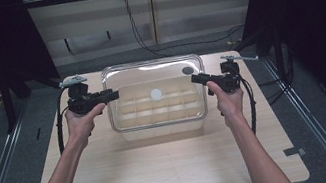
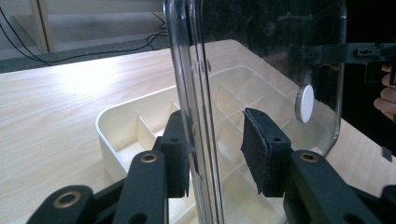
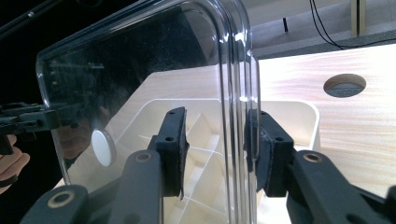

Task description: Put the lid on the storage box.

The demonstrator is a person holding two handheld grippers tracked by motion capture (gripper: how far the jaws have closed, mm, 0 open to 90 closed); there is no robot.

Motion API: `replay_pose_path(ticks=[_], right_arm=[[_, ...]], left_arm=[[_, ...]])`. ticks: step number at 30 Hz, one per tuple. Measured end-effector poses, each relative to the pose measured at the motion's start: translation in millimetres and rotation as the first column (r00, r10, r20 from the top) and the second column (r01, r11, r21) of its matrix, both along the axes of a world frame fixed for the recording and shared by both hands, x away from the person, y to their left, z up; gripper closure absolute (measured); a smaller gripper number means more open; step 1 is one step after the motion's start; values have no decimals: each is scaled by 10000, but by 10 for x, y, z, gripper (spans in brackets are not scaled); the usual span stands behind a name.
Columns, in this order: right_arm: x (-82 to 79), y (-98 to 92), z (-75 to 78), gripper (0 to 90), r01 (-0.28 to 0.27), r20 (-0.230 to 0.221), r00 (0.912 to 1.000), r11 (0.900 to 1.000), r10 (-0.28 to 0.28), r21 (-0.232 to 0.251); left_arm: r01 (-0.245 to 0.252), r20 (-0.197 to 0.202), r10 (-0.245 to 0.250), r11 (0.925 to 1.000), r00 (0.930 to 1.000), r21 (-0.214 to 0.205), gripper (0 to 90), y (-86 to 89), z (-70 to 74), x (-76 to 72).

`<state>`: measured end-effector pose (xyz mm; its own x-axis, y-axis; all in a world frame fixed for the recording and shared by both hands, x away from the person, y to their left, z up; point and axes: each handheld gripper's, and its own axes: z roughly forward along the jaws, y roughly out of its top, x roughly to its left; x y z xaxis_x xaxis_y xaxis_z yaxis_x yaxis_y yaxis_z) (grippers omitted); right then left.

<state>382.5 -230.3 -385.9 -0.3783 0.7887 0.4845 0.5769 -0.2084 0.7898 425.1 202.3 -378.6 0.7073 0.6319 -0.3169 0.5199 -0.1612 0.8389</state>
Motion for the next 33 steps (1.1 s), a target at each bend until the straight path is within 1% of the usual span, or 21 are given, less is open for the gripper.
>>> replay_pose_path(ticks=[4,7,9,12,13,14,15,19,21,22,24,25,26,28,30,32,33], right_arm=[[35,-5,-15,604,-9,-54,10000,10000,9,-7],[73,-1,-45,603,21,-66,10000,10000,-21,-36],[93,5,-62,602,24,-54,10000,10000,-24,-41],[148,5,-93,599,41,-170,9998,9999,-44,-143],[148,5,-93,599,41,-170,9998,9999,-44,-143],[175,0,-128,597,66,-194,9998,9999,-68,-125],[175,0,-128,597,66,-194,9998,9999,-68,-125],[236,1,-194,583,120,-303,9995,9998,-124,-139],[260,11,-223,561,102,-310,9995,9995,-112,-299],[272,22,-239,548,132,-300,9994,9988,-146,-474],[293,39,-266,533,163,-316,9993,9978,-184,-649],[314,46,-297,520,223,-372,9990,9972,-250,-711],[325,48,-313,516,222,-410,9988,9972,-252,-708],[337,48,-328,512,216,-434,9988,9971,-248,-724],[358,60,-359,500,299,-525,9980,9958,-345,-863],[366,67,-370,494,296,-538,9980,9952,-347,-928],[371,74,-378,491,317,-620,9974,9949,-378,-960]], left_arm=[[-80,-54,79,9999,10000,-83,611,-9,-38,35],[-72,-239,69,9999,9997,-120,600,-6,-84,87],[-102,-284,98,9999,9995,-136,593,-4,-112,113],[-170,-343,169,9999,9993,-32,574,-13,-165,173],[-170,-343,169,9999,9993,-32,571,-13,-165,173],[-192,-401,190,9998,9990,-49,568,-17,-183,189],[-251,-465,246,9996,9986,-100,568,-24,-200,203],[-190,-567,192,9998,9982,48,554,-22,-246,267],[-154,-693,158,9999,9975,67,552,-21,-270,296],[-177,-785,182,9998,9967,65,551,-24,-280,310],[-189,-770,204,9996,9968,209,543,-30,-296,330],[-213,-810,228,9996,9965,201,537,-36,-306,336],[-205,-829,219,9996,9963,181,531,-38,-319,342],[-220,-777,241,9994,9967,273,520,-54,-355,352],[-247,-852,275,9991,9960,332,489,-67,-388,366],[-236,-855,271,9989,9960,408,480,-80,-416,374],[-266,-902,305,9987,9955,441,472,-87,-429,377]])
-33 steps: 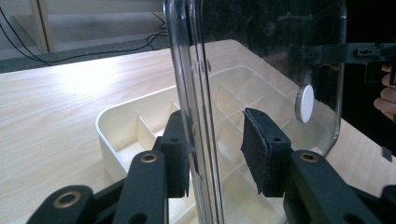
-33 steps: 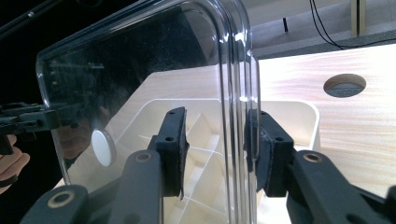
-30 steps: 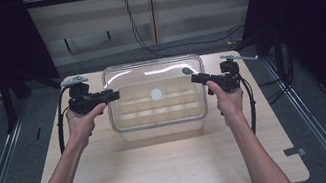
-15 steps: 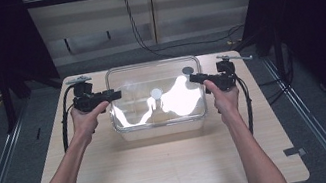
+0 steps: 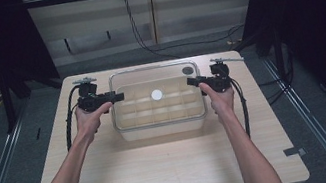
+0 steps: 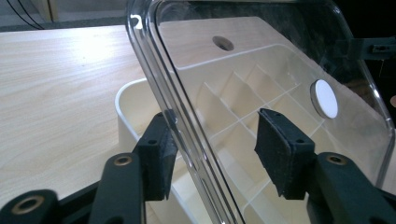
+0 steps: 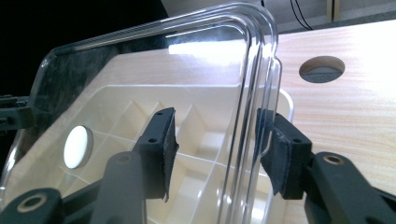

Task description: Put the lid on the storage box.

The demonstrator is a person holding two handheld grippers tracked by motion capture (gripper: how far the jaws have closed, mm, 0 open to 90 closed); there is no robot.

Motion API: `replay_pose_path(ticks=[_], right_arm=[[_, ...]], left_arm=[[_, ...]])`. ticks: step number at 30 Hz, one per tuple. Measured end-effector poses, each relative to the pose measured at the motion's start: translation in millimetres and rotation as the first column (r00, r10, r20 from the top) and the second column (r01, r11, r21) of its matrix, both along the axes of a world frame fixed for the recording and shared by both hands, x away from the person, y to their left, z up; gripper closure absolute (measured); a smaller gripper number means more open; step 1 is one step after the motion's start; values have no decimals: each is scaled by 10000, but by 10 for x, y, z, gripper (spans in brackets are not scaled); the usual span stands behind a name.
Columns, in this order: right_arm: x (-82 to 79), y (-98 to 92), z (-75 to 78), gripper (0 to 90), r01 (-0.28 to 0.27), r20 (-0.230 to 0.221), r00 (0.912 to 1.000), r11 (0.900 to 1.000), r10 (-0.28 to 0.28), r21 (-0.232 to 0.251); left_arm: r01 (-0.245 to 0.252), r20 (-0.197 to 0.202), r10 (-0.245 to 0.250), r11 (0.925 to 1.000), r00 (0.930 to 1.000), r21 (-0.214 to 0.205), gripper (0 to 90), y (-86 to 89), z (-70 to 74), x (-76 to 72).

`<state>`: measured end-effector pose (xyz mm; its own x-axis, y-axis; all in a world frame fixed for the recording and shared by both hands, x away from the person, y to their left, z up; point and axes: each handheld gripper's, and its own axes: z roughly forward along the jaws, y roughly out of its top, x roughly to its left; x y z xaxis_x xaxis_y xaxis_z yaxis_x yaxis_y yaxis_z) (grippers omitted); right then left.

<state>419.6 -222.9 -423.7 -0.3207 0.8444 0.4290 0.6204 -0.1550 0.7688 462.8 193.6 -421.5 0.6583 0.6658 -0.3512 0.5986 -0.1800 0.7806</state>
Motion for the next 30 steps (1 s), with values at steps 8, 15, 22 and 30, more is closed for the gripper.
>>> replay_pose_path(ticks=[8,15,22,30], right_arm=[[66,20,-114,463,164,-420,9990,9996,-175,-245],[97,57,-185,451,437,-674,9963,9891,-536,-1404],[91,19,-226,486,570,-791,9947,9919,-662,-1139],[111,23,-261,488,658,-938,9926,9914,-765,-1128]], left_arm=[[-32,-274,38,9998,9996,188,424,-28,-111,48],[-218,-390,234,9989,9990,417,419,-41,-175,43],[-353,-447,384,9970,9983,691,408,-42,-236,67],[-302,-626,349,9968,9974,740,394,-22,-274,94]])
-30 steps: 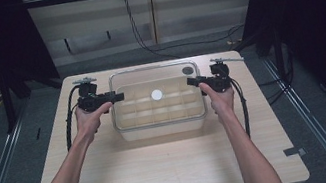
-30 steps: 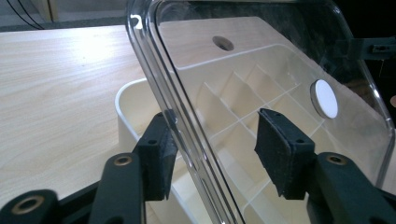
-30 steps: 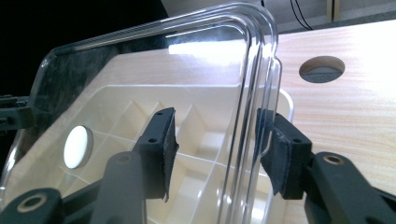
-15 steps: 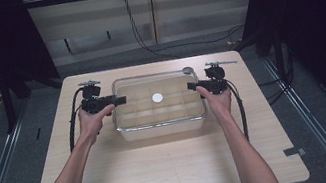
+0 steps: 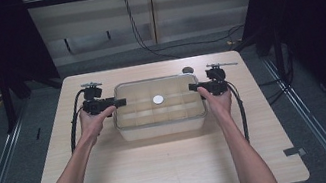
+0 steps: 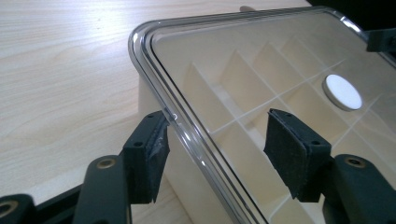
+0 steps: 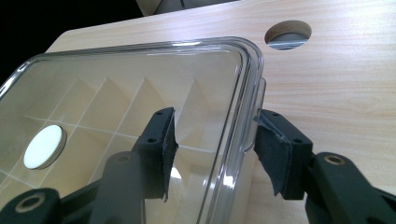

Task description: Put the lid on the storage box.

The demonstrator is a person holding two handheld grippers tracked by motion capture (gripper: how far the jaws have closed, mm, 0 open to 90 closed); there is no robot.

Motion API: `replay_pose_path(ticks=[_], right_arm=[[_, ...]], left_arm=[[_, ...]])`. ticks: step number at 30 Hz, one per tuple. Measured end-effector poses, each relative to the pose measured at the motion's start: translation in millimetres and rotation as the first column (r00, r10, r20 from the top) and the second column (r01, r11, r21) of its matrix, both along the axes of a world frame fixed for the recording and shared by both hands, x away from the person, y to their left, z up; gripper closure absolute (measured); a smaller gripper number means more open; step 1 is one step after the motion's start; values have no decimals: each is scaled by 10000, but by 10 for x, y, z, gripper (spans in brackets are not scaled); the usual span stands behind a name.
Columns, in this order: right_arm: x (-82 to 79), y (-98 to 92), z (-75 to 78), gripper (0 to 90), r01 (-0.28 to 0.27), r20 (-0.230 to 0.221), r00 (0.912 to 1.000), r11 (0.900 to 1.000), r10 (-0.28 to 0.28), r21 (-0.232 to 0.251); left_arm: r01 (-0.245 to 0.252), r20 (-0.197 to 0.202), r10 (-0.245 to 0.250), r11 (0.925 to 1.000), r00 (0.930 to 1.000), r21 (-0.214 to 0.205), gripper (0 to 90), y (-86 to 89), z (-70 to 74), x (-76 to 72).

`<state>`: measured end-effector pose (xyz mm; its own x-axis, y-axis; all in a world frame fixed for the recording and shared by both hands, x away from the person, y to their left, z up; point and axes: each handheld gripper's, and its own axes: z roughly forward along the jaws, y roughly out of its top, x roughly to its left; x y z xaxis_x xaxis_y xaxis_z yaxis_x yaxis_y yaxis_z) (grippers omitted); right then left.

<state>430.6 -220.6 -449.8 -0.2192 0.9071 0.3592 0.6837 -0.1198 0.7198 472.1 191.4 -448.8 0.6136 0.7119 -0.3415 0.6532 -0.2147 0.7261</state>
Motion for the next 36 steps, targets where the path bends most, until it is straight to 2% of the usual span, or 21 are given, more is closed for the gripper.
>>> replay_pose_path(ticks=[5,6,7,10,11,14,20,23,26,29,33,34,36], right_arm=[[-3,-5,-4,491,-70,-43,10000,9999,70,102],[-4,-3,-6,493,-81,-32,10000,9999,81,86],[-24,-3,3,540,25,82,10000,9996,-23,-280],[-40,-13,13,550,-30,83,10000,9995,33,-311],[-53,-23,21,576,-36,108,9999,9993,40,-375],[-67,-37,21,586,-38,168,9998,9993,44,-372],[-88,-44,3,588,-38,207,9998,9998,42,-181],[-98,-53,4,580,-66,168,9998,9999,68,-133],[-118,-56,29,537,-109,365,9993,9999,107,66],[-163,-46,78,521,-432,571,9975,9990,427,76],[-229,-63,136,504,-435,779,9960,9989,448,-181],[-256,-69,153,496,-296,832,9960,9992,318,-279],[-293,-86,175,492,-343,919,9951,9993,357,-168]], left_arm=[[83,-25,-83,10000,10000,-17,398,37,8,-43],[7,121,-7,10000,9999,-2,403,57,11,-61],[-50,351,46,9999,9994,109,468,102,33,-93],[64,344,-68,9999,9994,139,492,121,48,-107],[146,489,-156,9997,9987,207,549,114,57,-121],[-4,587,-23,9989,9983,466,546,71,78,-134],[103,534,-128,9989,9985,461,543,73,80,-139],[305,338,-319,9987,9989,406,507,88,73,-139],[344,423,-359,9988,9985,353,469,104,54,-184],[92,440,-107,9994,9990,343,395,154,41,-215],[55,367,-61,9999,9993,163,353,226,59,-270],[101,415,-111,9997,9991,233,345,235,68,-287],[99,435,-114,9994,9990,345,324,248,89,-335]])
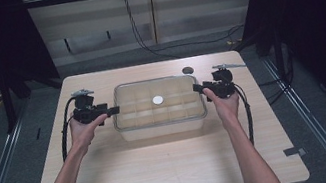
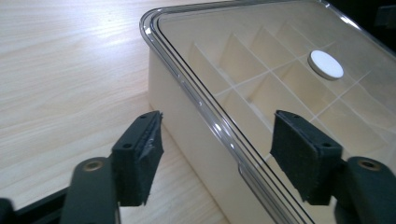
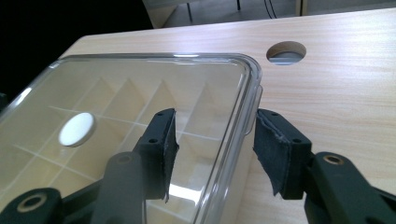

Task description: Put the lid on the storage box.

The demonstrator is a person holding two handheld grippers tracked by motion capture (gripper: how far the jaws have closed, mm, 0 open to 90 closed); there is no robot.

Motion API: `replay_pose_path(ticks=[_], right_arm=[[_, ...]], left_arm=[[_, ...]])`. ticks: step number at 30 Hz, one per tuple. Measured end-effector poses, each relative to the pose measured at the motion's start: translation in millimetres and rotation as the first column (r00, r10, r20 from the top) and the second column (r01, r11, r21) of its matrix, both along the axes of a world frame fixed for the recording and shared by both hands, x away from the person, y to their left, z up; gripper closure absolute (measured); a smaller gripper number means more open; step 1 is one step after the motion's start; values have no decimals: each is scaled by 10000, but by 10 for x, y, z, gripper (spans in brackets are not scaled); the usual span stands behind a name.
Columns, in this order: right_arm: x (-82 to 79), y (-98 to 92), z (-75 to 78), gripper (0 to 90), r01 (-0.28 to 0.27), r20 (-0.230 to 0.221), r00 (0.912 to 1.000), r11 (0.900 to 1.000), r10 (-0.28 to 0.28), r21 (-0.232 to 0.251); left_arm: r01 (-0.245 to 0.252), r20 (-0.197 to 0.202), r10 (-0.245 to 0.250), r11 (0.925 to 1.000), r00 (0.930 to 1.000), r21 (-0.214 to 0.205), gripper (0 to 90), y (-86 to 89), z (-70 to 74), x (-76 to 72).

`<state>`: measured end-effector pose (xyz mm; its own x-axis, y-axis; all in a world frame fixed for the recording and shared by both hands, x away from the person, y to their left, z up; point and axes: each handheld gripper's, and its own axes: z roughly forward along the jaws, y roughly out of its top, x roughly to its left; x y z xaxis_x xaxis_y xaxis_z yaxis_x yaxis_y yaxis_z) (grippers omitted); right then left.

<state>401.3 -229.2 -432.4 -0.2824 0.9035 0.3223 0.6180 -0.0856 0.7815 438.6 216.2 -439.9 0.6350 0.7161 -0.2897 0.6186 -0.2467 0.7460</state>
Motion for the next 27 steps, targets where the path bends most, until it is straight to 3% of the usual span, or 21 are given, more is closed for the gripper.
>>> replay_pose_path(ticks=[8,13,27], right_arm=[[-181,-44,118,447,-252,149,9996,9995,249,206],[-292,-29,199,431,-588,368,9976,9982,584,83],[-594,-6,283,421,-1041,755,9917,9945,1044,-76]], left_arm=[[88,594,-114,9990,9982,439,309,53,195,-203],[69,805,-84,9998,9967,178,307,32,269,-291],[206,1147,-236,9994,9931,274,360,90,324,-588]])
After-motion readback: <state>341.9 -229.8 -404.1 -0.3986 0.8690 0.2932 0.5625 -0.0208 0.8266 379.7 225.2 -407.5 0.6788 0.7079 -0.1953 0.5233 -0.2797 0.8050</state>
